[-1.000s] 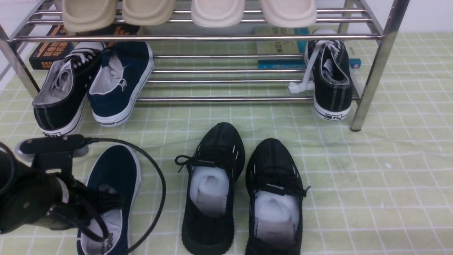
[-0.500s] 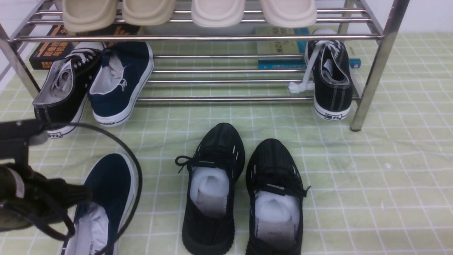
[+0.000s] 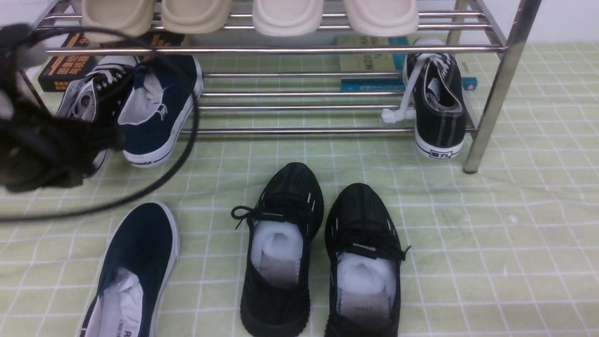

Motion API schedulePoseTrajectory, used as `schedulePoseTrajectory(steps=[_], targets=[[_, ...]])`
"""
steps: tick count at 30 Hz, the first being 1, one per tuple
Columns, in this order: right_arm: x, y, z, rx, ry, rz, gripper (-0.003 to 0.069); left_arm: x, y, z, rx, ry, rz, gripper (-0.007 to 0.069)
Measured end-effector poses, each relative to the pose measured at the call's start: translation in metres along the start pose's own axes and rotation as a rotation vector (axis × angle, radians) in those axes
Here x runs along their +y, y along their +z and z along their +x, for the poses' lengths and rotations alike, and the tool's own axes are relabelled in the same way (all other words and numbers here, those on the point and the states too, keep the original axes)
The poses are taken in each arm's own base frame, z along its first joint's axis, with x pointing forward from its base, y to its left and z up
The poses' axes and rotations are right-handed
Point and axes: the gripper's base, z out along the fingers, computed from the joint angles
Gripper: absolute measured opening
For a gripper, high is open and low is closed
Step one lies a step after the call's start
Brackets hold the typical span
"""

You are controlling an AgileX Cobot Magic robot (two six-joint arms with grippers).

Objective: Take the shoes off the shelf with your hand from the green coffee tablecloth.
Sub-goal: 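Grasp a shoe standing on the lower shelf of the shoe rack with the left gripper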

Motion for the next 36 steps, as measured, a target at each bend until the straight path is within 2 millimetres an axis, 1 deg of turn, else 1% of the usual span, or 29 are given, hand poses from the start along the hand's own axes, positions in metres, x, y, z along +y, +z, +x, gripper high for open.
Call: schedulePoseTrajectory(steps=[1,3,4,7,8,9,11,14,18,22,24,25,27,29,36], targets=[[0.000,0.000,0.000,0.000,0.000,0.000,0.0237,-0.002,0.004,-0.002,0.015,0.006,-0.004,0.0001],[0.000,0.000,0.000,-0.001,0.000,0.000,0.0237,-0.013,0.021,-0.020,0.050,0.030,-0.013,0.0001],[0.000,0.000,0.000,-0.001,0.000,0.000,0.0237,-0.016,0.025,-0.024,0.053,0.032,-0.015,0.0001],[0.000,0.000,0.000,-0.001,0.000,0.000,0.0237,-0.025,0.034,-0.041,0.043,0.031,-0.010,0.0001],[0.000,0.000,0.000,-0.001,0.000,0.000,0.0237,-0.028,0.036,-0.046,0.036,0.029,-0.007,0.0001],[0.000,0.000,0.000,-0.001,0.000,0.000,0.0237,-0.028,0.036,-0.046,0.036,0.029,-0.007,0.0001],[0.000,0.000,0.000,-0.001,0.000,0.000,0.0237,-0.034,0.040,-0.058,0.021,0.027,-0.001,0.0009],[0.000,0.000,0.000,-0.001,0.000,0.000,0.0237,-0.040,0.051,-0.068,0.022,0.031,-0.006,0.0041],[0.000,0.000,0.000,-0.001,0.000,0.000,0.0237,-0.050,0.077,-0.081,0.044,0.041,-0.022,0.0144],[0.000,0.000,0.000,-0.001,0.000,0.000,0.0237,-0.057,0.096,-0.091,0.041,0.054,-0.037,0.0269],[0.000,0.000,0.000,-0.001,0.000,0.000,0.0237,-0.059,0.102,-0.095,0.023,0.069,-0.048,0.0317],[0.000,0.000,0.000,-0.001,0.000,0.000,0.0237,-0.060,0.110,-0.099,-0.011,0.095,-0.061,0.0365],[0.000,0.000,0.000,-0.001,0.000,0.000,0.0237,-0.060,0.115,-0.101,-0.025,0.109,-0.068,0.0382],[0.000,0.000,0.000,-0.001,0.000,0.000,0.0237,-0.063,0.126,-0.103,-0.055,0.131,-0.066,0.0398],[0.000,0.000,0.000,-0.001,0.000,0.000,0.0237,-0.068,0.152,-0.101,-0.041,0.150,-0.067,0.0391]])
